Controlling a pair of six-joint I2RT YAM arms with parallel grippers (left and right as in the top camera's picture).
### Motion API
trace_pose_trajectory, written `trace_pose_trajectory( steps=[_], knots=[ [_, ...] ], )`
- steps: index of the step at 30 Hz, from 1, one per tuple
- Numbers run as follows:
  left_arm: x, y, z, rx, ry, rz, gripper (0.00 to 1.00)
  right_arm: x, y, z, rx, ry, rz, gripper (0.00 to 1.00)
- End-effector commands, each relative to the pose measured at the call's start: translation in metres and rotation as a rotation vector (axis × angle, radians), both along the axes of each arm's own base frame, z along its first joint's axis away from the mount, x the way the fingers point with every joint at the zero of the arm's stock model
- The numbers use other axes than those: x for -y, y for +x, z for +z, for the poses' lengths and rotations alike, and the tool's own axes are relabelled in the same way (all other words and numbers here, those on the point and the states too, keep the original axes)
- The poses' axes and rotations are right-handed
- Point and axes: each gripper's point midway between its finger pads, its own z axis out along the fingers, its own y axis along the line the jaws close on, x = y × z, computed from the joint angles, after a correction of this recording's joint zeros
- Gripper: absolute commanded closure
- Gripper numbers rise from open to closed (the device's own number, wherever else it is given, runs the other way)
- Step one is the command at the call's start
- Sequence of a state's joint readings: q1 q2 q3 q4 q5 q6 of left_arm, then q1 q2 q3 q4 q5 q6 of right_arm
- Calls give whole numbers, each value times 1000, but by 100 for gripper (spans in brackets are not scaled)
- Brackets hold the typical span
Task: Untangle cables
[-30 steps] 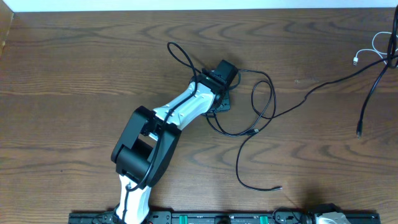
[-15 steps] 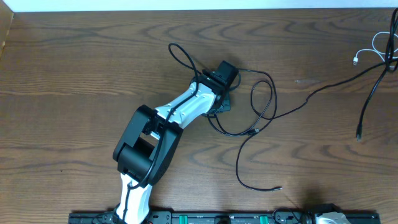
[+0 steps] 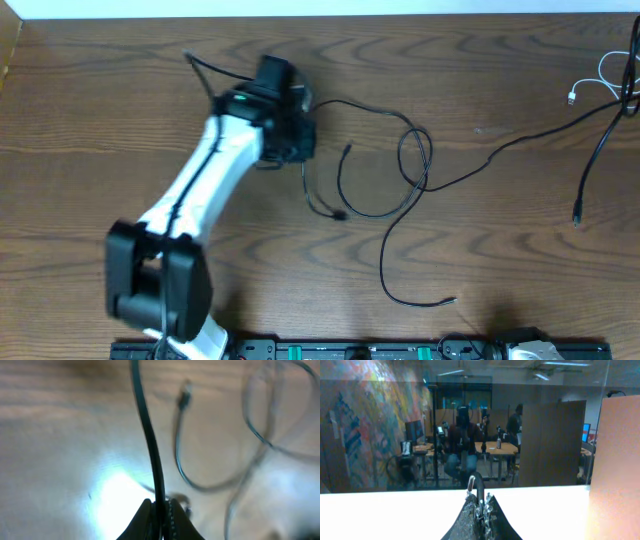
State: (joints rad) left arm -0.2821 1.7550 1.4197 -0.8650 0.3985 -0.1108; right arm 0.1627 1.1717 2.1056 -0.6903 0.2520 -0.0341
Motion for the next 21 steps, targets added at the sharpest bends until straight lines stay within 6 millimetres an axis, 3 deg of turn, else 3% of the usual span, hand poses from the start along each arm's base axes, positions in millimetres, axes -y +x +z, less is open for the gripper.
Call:
trace_pose_trajectory(
  steps=[1,6,8,13,15,18,21],
  knots=[
    [1,-3,11,12,-107,-99,92,4,-2,4,17,14,-11,99],
    [-42,23,-7,-5,56,194,92,-19,-7,25,105,-3,126,99],
    [-49,29,-12,3,94,240,92,-27,-13,35,150,-2,174,99],
    [-58,32,-19,-6,139,305,92,-22,-43,64,282,34,182,99],
    [-62,32,-20,-1,159,315,92,-15,-60,73,332,47,157,99],
    [-67,33,-20,5,184,322,92,13,-89,83,390,79,20,99],
    [-69,33,-21,9,196,327,92,40,-105,81,392,83,-144,99]
  ],
)
